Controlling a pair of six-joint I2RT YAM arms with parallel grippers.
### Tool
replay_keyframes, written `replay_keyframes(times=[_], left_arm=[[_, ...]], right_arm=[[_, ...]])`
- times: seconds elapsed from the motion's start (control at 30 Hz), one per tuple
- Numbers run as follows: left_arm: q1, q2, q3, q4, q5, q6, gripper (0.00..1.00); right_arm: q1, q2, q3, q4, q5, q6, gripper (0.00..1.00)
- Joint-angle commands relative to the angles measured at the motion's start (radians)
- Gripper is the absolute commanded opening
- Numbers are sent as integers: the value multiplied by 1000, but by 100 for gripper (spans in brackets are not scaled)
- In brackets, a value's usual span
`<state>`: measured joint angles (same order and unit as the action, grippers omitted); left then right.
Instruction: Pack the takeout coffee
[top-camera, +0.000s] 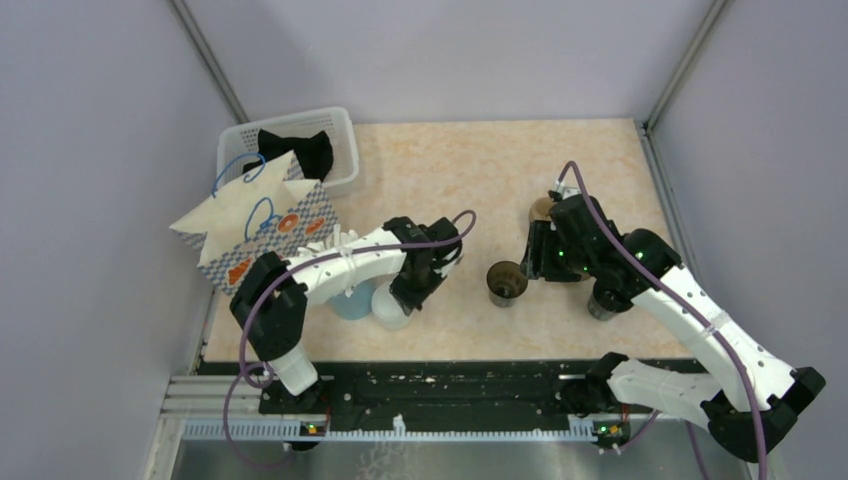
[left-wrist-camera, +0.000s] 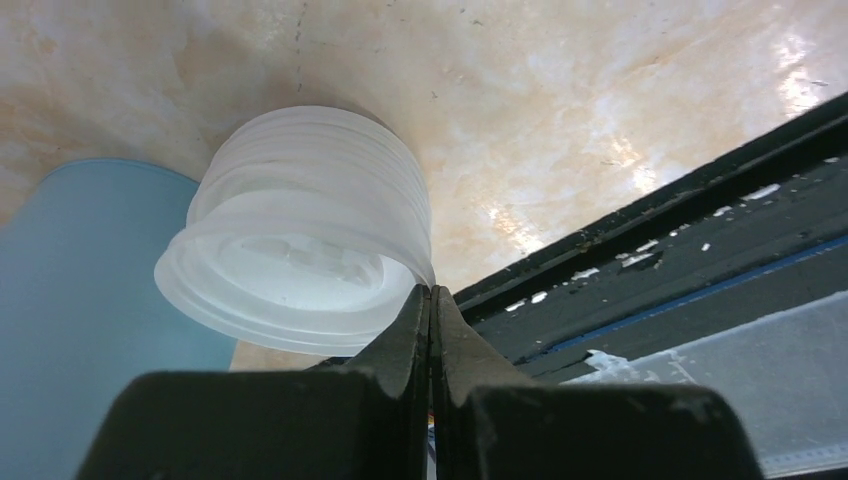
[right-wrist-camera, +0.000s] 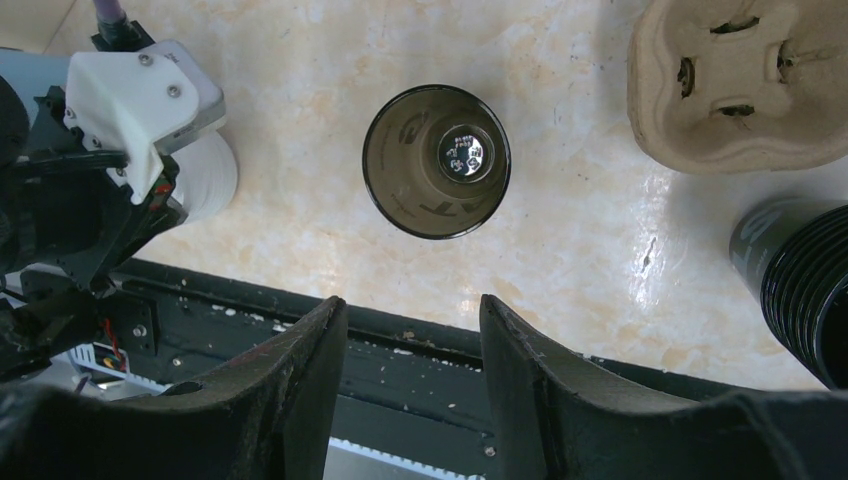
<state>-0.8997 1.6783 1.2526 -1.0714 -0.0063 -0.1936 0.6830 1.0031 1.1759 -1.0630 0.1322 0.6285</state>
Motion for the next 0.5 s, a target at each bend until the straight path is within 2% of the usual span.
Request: replay_keyframes(times=[0.0,0.47], left_arm=[[4,-31,74,-57,54,-15,1],[50,-31,70,-64,92,27,0]], right_arm=[[1,0,5,24,-3,-16,52],[0,-4,-7,31,-14,-16,52]])
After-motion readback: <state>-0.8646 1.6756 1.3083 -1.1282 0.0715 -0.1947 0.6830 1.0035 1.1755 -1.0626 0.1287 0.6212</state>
